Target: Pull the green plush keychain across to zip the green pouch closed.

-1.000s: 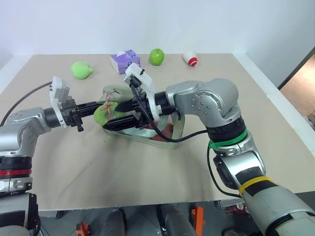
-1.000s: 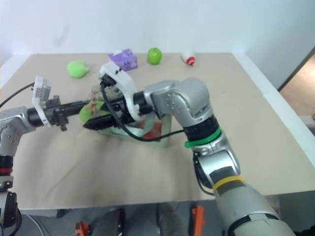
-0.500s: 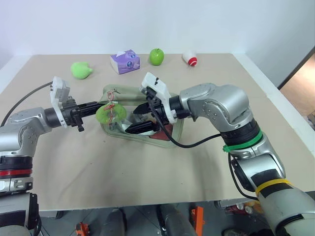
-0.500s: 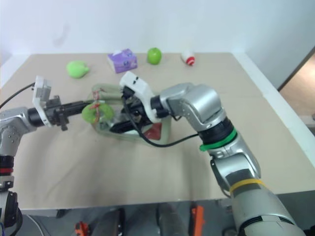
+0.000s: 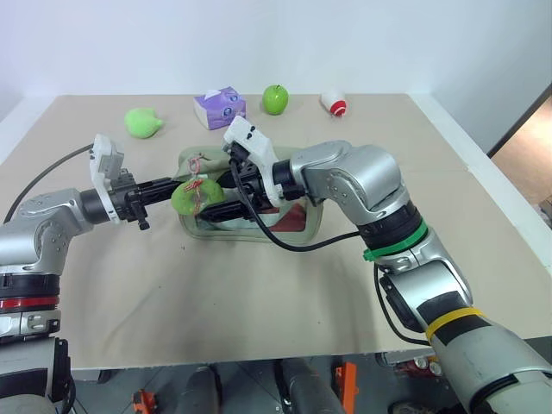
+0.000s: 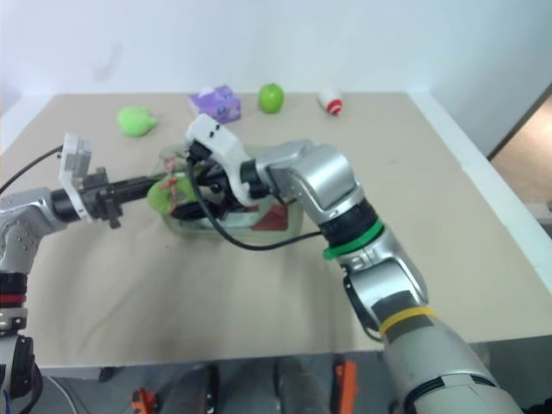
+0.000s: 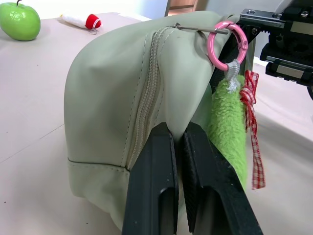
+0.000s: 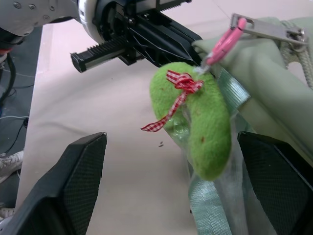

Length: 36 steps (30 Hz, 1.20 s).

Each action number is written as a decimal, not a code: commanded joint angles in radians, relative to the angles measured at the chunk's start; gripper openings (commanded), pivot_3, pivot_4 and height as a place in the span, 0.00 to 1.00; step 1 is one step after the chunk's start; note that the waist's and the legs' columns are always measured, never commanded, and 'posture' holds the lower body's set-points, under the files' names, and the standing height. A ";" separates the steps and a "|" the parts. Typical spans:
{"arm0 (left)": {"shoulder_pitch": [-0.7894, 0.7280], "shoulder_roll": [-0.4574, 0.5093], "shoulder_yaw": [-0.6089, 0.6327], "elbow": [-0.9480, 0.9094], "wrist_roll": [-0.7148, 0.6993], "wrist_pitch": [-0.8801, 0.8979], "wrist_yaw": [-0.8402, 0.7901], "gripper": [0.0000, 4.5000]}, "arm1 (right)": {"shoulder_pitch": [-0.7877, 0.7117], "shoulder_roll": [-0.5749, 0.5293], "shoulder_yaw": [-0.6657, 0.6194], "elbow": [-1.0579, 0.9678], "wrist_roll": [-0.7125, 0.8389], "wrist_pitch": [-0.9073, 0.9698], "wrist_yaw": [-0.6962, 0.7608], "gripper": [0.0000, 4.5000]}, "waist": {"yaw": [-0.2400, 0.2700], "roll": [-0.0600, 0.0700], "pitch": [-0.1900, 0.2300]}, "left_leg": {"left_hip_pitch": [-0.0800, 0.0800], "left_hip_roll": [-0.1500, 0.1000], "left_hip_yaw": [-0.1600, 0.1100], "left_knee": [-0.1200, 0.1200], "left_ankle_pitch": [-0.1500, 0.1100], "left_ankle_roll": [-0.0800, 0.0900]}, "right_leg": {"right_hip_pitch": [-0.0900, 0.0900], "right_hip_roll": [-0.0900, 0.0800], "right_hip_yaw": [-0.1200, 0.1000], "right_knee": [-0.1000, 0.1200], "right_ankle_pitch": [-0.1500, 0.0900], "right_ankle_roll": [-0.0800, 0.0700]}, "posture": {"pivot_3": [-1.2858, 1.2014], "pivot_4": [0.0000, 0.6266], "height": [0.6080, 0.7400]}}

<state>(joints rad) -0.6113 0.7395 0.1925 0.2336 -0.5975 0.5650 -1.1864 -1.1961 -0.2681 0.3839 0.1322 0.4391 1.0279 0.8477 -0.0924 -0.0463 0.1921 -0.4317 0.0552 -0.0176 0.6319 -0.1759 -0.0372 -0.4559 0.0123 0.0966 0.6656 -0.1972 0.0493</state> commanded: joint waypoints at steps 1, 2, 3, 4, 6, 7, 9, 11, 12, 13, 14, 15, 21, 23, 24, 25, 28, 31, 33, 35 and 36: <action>0.002 0.005 0.015 -0.033 -0.011 0.001 0.002 0.00 | -0.030 0.006 -0.042 0.006 -0.016 -0.034 0.002 0.70 | 0.000 0.000 0.000 | 0.000 0.000 0.000 0.000 0.000 0.000 | 0.000 0.000 0.000 0.000 0.000 0.000 | 0.52 0.24 1.00; 0.007 0.005 0.017 -0.037 -0.013 0.002 0.003 0.00 | -0.029 0.009 -0.043 0.011 -0.018 -0.038 0.002 0.59 | 0.000 0.000 0.000 | 0.000 0.000 0.000 0.000 0.000 0.000 | 0.000 0.000 0.000 0.000 0.000 0.000 | 0.52 0.24 1.00; 0.011 0.005 0.018 -0.041 -0.014 0.003 0.005 0.00 | -0.029 0.011 -0.043 0.014 -0.021 -0.041 0.003 0.52 | 0.000 0.000 0.000 | 0.000 0.000 0.000 0.000 0.000 0.000 | 0.000 0.000 0.000 0.000 0.000 0.000 | 0.52 0.24 1.00; 0.014 0.005 0.019 -0.044 -0.014 0.004 0.006 0.00 | -0.029 0.013 -0.044 0.016 -0.023 -0.044 0.004 0.43 | 0.000 0.000 0.000 | 0.000 0.000 0.000 0.000 0.000 0.000 | 0.000 0.000 0.000 0.000 0.000 0.000 | 0.52 0.24 1.00; 0.015 0.006 0.021 -0.046 -0.015 0.006 0.008 0.00 | -0.031 0.017 -0.044 0.022 -0.026 -0.050 0.005 0.28 | 0.000 0.000 0.000 | 0.000 0.000 0.000 0.000 0.000 0.000 | 0.000 0.000 -0.001 0.000 0.000 0.000 | 0.52 0.24 1.00; 0.016 0.006 0.022 -0.048 -0.015 0.007 0.009 0.00 | -0.031 0.018 -0.044 0.023 -0.027 -0.052 0.007 0.20 | 0.000 0.000 0.000 | 0.000 0.000 -0.001 0.000 0.000 0.000 | 0.000 0.000 -0.001 0.000 0.000 0.000 | 0.52 0.24 1.00; 0.017 0.005 0.023 -0.049 -0.016 0.008 0.012 0.00 | -0.032 0.020 -0.046 0.027 -0.028 -0.055 0.010 0.03 | 0.000 0.000 0.000 | 0.000 0.000 -0.001 0.000 0.000 0.000 | 0.000 0.000 -0.001 0.000 0.000 0.000 | 0.52 0.24 1.00; 0.017 0.005 0.023 -0.049 -0.016 0.007 0.013 0.00 | -0.033 0.019 -0.047 0.030 -0.031 -0.060 0.014 0.01 | 0.000 0.000 0.000 | 0.000 0.000 -0.001 0.000 0.000 0.000 | 0.000 0.000 -0.001 0.000 0.000 0.000 | 0.52 0.24 1.00; 0.017 0.005 0.024 -0.049 -0.016 0.007 0.014 0.00 | -0.034 0.017 -0.049 0.029 -0.030 -0.059 0.016 0.01 | 0.000 0.000 0.000 | 0.000 0.000 -0.001 0.000 0.000 0.000 | 0.000 0.000 -0.001 0.000 0.000 0.000 | 0.52 0.24 1.00; 0.017 0.005 0.023 -0.049 -0.017 0.007 0.015 0.00 | -0.036 0.014 -0.052 0.028 -0.028 -0.057 0.020 0.01 | 0.000 0.000 0.000 | 0.000 0.000 -0.001 0.000 0.000 0.000 | 0.000 0.000 -0.001 0.000 0.000 0.000 | 0.52 0.24 1.00; 0.017 0.005 0.023 -0.049 -0.017 0.007 0.016 0.00 | -0.040 0.005 -0.058 0.020 -0.022 -0.053 0.031 0.01 | 0.000 0.000 0.000 | 0.000 0.000 -0.001 0.000 0.000 0.000 | 0.000 0.000 -0.001 0.000 0.000 0.000 | 0.52 0.24 1.00; 0.016 0.004 0.023 -0.049 -0.017 0.007 0.017 0.00 | -0.043 -0.002 -0.063 0.015 -0.018 -0.051 0.040 0.01 | 0.000 0.000 0.000 | 0.000 0.000 -0.001 0.000 0.000 0.000 | 0.000 0.000 -0.001 0.000 0.000 0.000 | 0.52 0.24 1.00; 0.021 0.001 0.020 -0.051 -0.019 0.004 0.018 0.00 | -0.141 -0.116 -0.190 -0.066 0.108 0.023 0.160 0.01 | 0.004 0.001 0.000 | -0.002 0.000 -0.001 0.000 0.000 0.000 | -0.001 0.000 -0.001 0.000 0.000 0.000 | 0.52 0.24 1.00; 0.023 0.001 0.020 -0.050 -0.020 0.003 0.018 0.00 | -0.173 -0.147 -0.219 -0.075 0.134 0.047 0.180 0.01 | 0.006 0.000 0.000 | -0.002 0.000 -0.001 0.000 0.000 0.000 | -0.001 0.000 -0.001 0.000 0.000 0.000 | 0.52 0.24 1.00; 0.024 -0.001 0.018 -0.049 -0.020 0.002 0.018 0.00 | -0.202 -0.168 -0.235 -0.068 0.138 0.058 0.183 0.01 | 0.006 0.000 0.000 | -0.001 0.000 -0.001 -0.001 0.000 0.000 | -0.001 0.000 -0.002 0.000 0.000 0.000 | 0.52 0.24 1.00; 0.023 -0.002 0.017 -0.047 -0.020 -0.001 0.017 0.00 | -0.228 -0.190 -0.244 -0.061 0.134 0.063 0.184 0.01 | 0.008 0.001 0.000 | -0.001 0.000 -0.001 -0.002 0.000 0.000 | -0.001 0.000 -0.002 0.000 -0.001 0.000 | 0.52 0.24 1.00; 0.018 -0.008 0.012 -0.042 -0.018 -0.003 0.017 0.00 | -0.254 -0.245 -0.238 -0.055 0.112 0.038 0.199 0.01 | 0.008 0.001 0.000 | -0.001 0.000 -0.001 -0.004 0.000 0.000 | -0.003 0.000 -0.002 0.000 -0.002 -0.003 | 0.52 0.24 1.00; 0.011 -0.014 0.009 -0.039 -0.016 -0.004 0.017 0.00 | -0.234 -0.308 -0.209 -0.057 0.069 -0.033 0.238 0.01 | 0.008 0.001 0.000 | -0.001 0.000 -0.001 -0.005 0.000 0.000 | -0.003 0.000 -0.002 0.000 -0.002 -0.003 | 0.52 0.24 1.00; 0.009 -0.016 0.007 -0.037 -0.016 -0.004 0.015 0.00 | -0.207 -0.361 -0.191 -0.067 0.046 -0.084 0.285 0.01 | 0.009 0.001 0.000 | -0.002 0.000 -0.001 -0.005 0.000 0.000 | -0.004 0.000 -0.002 0.000 -0.002 -0.002 | 0.52 0.24 1.00; 0.011 -0.016 0.006 -0.039 -0.016 -0.004 0.014 0.00 | -0.186 -0.401 -0.184 -0.077 0.035 -0.115 0.321 0.01 | 0.011 0.001 0.000 | -0.002 0.000 -0.001 -0.006 0.000 0.000 | -0.004 0.000 -0.002 0.000 -0.002 -0.001 | 0.52 0.24 1.00; 0.011 -0.016 0.006 -0.039 -0.016 -0.003 0.014 0.00 | -0.178 -0.415 -0.181 -0.081 0.032 -0.126 0.334 0.01 | 0.011 0.001 0.000 | -0.002 0.000 -0.001 -0.006 0.000 0.000 | -0.004 0.000 -0.002 0.000 -0.002 0.000 | 0.52 0.24 1.00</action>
<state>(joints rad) -0.6006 0.7180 0.1908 0.1891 -0.6179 0.5645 -1.1792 -1.3505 -0.6513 0.2373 0.0909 0.4800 0.9455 1.1589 -0.0815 -0.0457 0.1926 -0.4337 0.0547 -0.0184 0.6252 -0.1761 -0.0374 -0.4600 0.0119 0.0947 0.6654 -0.1997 0.0491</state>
